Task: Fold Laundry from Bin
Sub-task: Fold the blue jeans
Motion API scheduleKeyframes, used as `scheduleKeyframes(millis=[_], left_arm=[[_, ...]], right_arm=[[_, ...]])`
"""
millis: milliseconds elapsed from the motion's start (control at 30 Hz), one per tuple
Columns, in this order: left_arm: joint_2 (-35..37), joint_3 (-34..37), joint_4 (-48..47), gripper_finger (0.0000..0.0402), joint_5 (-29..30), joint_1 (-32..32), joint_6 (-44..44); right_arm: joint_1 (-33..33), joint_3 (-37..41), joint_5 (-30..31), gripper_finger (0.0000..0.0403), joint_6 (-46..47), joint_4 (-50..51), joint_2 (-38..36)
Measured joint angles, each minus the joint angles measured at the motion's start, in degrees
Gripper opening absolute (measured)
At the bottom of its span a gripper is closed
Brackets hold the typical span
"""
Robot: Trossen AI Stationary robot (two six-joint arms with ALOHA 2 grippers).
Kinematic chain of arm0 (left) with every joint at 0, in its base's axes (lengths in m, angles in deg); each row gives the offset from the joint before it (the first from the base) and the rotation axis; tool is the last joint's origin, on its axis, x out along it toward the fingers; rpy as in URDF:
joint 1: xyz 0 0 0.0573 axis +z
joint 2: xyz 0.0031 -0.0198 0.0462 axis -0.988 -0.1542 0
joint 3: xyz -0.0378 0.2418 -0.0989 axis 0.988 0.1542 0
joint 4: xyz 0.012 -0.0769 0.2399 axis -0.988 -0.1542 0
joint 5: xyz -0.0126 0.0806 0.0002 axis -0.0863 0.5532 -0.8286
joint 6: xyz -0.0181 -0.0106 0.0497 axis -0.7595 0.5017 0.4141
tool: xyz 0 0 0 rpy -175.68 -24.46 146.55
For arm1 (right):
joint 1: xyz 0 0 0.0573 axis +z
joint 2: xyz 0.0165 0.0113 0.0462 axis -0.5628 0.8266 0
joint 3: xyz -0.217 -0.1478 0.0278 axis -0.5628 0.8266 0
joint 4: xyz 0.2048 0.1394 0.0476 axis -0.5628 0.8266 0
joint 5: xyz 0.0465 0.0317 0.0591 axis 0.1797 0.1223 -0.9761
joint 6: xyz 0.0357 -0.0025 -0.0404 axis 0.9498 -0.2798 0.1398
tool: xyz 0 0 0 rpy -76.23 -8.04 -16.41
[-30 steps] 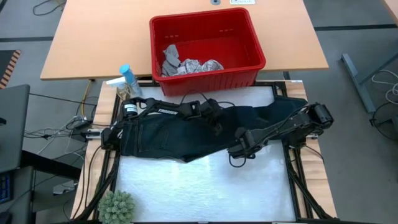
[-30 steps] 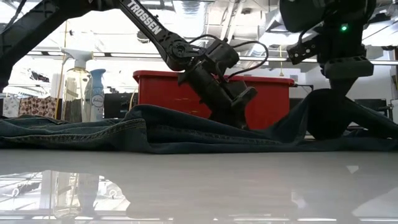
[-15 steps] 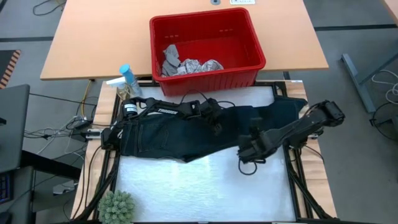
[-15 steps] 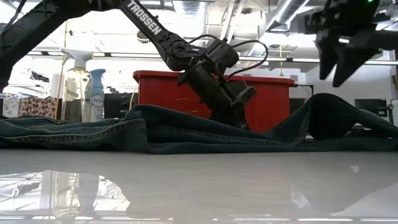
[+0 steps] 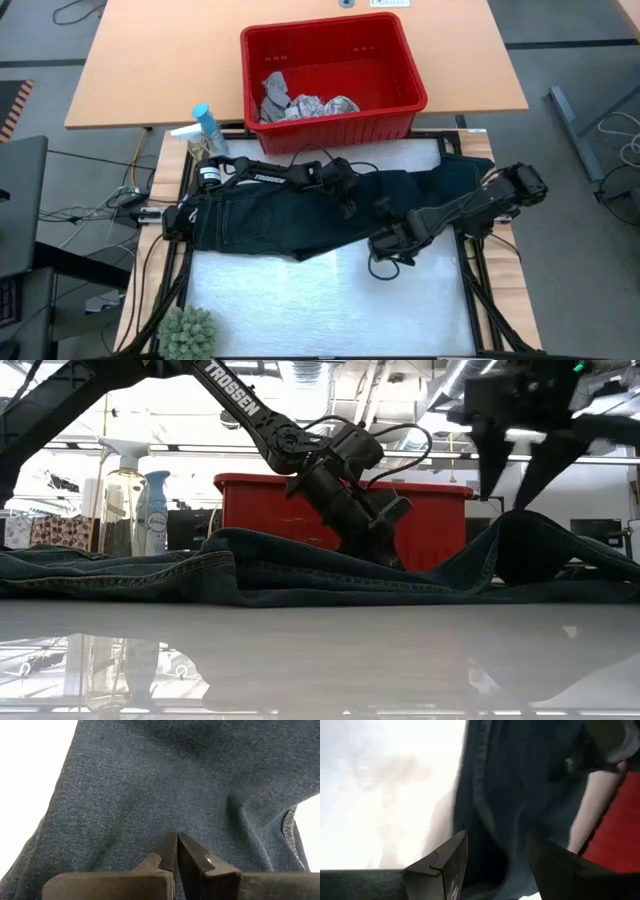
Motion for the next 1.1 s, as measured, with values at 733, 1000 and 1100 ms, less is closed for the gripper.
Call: scheduleKeyframes(millis=[733, 1000, 1100], left_arm=[[0.02, -0.02, -0.04, 0.0000, 0.04, 0.12, 0.20], [0.02, -0.02, -0.20, 0.0000, 0.04, 0.56, 0.22], [0.07, -0.04, -0.81, 0.0000, 0.01, 0.95, 0.25]], right_arm=[[-10.21, 0.04, -4.39, 0.0075, -16.47, -1.98, 7.22], [-9.21, 0.04, -8.94, 0.0024, -12.91, 0.89, 7.09], [-8.92, 0.04, -9.74, 0.0019, -11.84, 1.23, 7.09]])
